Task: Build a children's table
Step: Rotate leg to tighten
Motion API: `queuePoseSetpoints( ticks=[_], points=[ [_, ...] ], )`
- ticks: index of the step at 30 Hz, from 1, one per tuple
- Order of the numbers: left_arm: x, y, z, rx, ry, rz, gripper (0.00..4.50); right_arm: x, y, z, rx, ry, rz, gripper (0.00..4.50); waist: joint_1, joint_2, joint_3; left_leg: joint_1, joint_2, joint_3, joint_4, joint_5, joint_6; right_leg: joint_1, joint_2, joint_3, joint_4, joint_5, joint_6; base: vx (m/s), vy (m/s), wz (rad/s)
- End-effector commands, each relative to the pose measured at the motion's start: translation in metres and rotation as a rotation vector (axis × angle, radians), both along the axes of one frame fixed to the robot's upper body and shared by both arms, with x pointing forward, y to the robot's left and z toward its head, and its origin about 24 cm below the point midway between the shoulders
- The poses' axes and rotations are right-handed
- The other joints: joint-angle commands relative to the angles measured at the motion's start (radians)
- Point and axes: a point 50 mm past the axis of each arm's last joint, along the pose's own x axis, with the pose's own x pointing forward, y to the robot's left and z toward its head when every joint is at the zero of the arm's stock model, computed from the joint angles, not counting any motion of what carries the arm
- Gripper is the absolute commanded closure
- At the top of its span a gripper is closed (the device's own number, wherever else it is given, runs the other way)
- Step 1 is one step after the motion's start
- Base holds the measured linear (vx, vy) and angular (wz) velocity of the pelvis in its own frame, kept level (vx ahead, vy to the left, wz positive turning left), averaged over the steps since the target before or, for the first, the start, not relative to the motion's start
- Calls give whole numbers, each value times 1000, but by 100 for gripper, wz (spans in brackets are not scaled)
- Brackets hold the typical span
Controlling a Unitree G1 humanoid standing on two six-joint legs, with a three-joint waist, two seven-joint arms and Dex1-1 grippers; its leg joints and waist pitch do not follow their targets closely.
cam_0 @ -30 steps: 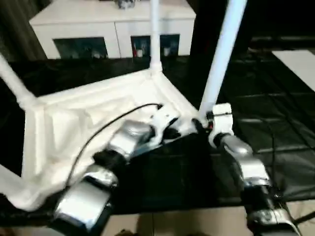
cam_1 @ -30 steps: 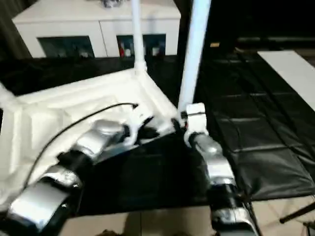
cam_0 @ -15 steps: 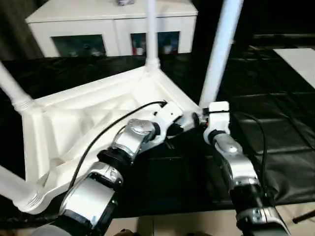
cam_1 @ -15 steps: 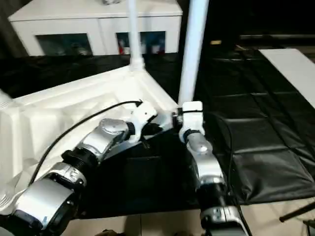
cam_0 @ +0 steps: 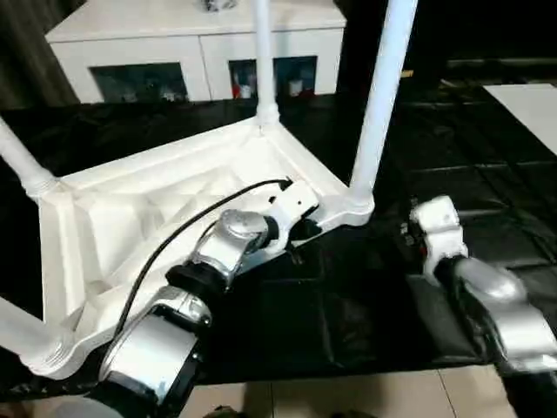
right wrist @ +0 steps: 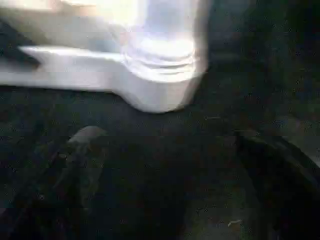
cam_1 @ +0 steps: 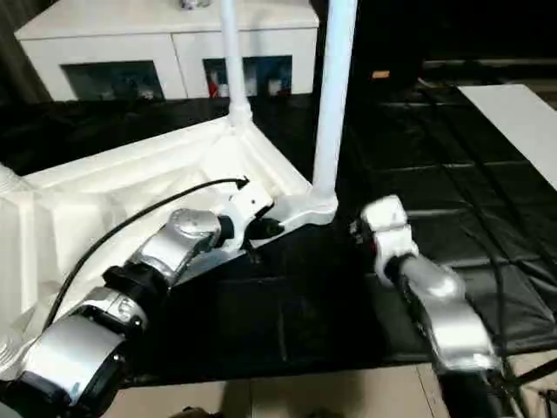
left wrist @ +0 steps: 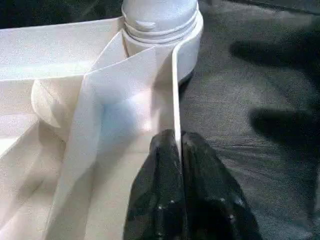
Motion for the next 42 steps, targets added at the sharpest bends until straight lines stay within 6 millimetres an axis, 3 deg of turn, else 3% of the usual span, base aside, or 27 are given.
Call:
queuePoseSetpoints(
  ticks=[1,2,6,7,9,10,15,17,18,19,20,21,23,26,28,29,32,33,34,35,36,37,38,39,40,41,42],
  points=[
    [2,-3,22,-98,-57,-36,391,-8,5,6,23,15,104,0,8,-23,-72,20,68,-39,-68,-215,106,55,-68,40,-82,-279,-224,0,0,0],
    [2,-3,22,-98,-57,-36,382,-8,5,6,23,15,104,0,10,-22,-70,23,70,-38,-70,-224,105,48,-64,40,-83,-281,-227,0,0,0],
    [-10,12,28,-146,-26,-102,348,-30,-5,6,15,94,219,0,10,-29,-65,21,71,-41,-77,-265,89,54,-68,42,-87,-355,-203,0,0,0],
    [-10,12,28,-146,-26,-102,343,-30,-5,6,15,94,219,0,10,-26,-63,22,73,-43,-79,-272,84,52,-70,44,-87,-367,-200,0,0,0],
    [-23,30,31,-140,28,-145,322,-38,-7,3,9,143,290,0,5,-24,-66,24,75,-44,-79,-278,71,49,-72,44,-83,-377,-199,0,0,0],
    [-28,39,30,-110,58,-152,311,-38,-6,-3,17,163,309,0,2,-27,-64,18,72,-44,-80,-273,74,50,-71,44,-87,-384,-195,0,0,0],
    [-39,59,21,52,109,-166,277,-31,4,-24,41,178,341,0,-12,-22,-57,34,71,-46,-82,-339,31,30,-68,46,-98,-479,-178,0,0,0],
    [-41,64,18,95,111,-157,262,-28,7,-30,51,181,345,0,-13,-21,-57,33,71,-47,-84,-348,20,30,-66,46,-95,-470,-172,0,0,0],
    [-42,71,16,135,109,-117,262,-19,6,-47,54,191,317,0,-17,-24,-59,30,72,-48,-85,-348,17,32,-68,45,-92,-458,-176,0,0,0],
    [-42,74,16,152,108,-101,257,-16,5,-55,48,197,308,0,-25,-20,-60,26,69,-51,-84,-357,7,31,-72,43,-88,-446,-194,0,0,0],
    [-43,76,17,164,107,-82,243,-13,4,-62,38,203,301,0,-29,-20,-54,23,67,-50,-86,-373,5,34,-68,41,-92,-465,-188,0,0,0],
    [-43,78,17,172,107,-75,243,-12,3,-65,32,206,297,0,-28,-19,-55,39,69,-49,-83,-414,-7,26,-68,42,-98,-500,-180,0,0,0],
    [-43,81,17,206,105,-60,217,-10,-6,-77,22,240,266,0,-33,-18,-51,39,66,-51,-85,-450,-11,26,-65,39,-103,-531,-173,0,0,0],
    [-42,85,14,253,96,-23,206,-6,-9,-78,25,251,276,0,-37,-17,-51,46,67,-55,-88,-498,-23,24,-64,35,-108,-565,-153,0,0,0],
    [-42,86,13,266,94,-12,195,-5,-9,-76,29,250,284,0,-44,-15,-47,53,66,-59,-89,-547,-31,21,-61,29,-113,-587,-148,0,0,0],
    [-40,89,8,298,89,5,195,-2,-7,-74,31,244,309,0,-48,-15,-44,65,64,-60,-86,-602,-41,11,-58,23,-125,-629,-128,-61,21,5],
    [-37,92,5,345,68,30,195,0,-6,-74,33,230,331,0,-62,-10,-33,85,61,-70,-85,-702,-56,3,-52,-4,-145,-719,-70,-39,15,2],
    [-36,94,4,365,56,48,195,1,-5,-74,47,217,344,0,-75,1,-33,78,66,-84,-104,-781,-73,26,-47,-33,-142,-686,-50,0,0,0],
    [-36,94,4,365,56,48,195,1,-5,-74,47,217,344,0,-75,1,-33,78,66,-84,-104,-781,-73,26,-47,-33,-142,-686,-50,0,0,0],
    [-34,94,5,358,48,75,195,2,-2,-74,113,199,372,0,-82,18,-30,55,89,-89,-158,-898,-101,67,-30,-50,-90,-522,-78,0,0,0],
    [-33,94,7,341,49,86,195,2,1,-74,151,190,392,0,-76,22,-29,31,101,-86,-190,-928,-113,94,-23,-46,-28,-418,-100,-84,2,3],
    [-33,92,9,313,52,94,195,1,4,-73,190,182,420,0,-44,19,-23,-16,118,-53,-256,-981,-122,130,-5,-41,82,-286,-113,-84,2,3],
    [-33,91,9,296,57,92,195,1,4,-73,197,177,429,0,-15,14,-29,-24,111,-33,-267,-964,-117,135,-1,-28,115,-255,-104,-65,-58,20],
    [-34,90,11,274,54,92,195,2,5,-72,210,158,435,0,-17,-45,-45,66,67,-12,-168,-737,-96,38,-43,42,13,-539,-80,33,-122,10],
    [-34,90,11,268,52,94,195,2,5,-71,213,148,434,0,-25,-64,-48,117,38,-34,-28,-581,-68,-32,-114,58,-98,-769,-103,33,-122,10],
    [-33,89,13,249,44,96,195,5,3,-69,219,96,386,0,7,-47,-47,10,41,-87,26,-118,32,66,-188,104,-117,-843,-127,79,-90,-21],
    [-33,88,14,237,36,103,195,7,1,-67,227,56,341,0,16,-41,-47,-8,45,-88,-7,-86,30,71,-151,72,-96,-747,-141,0,0,0]
  ],
)
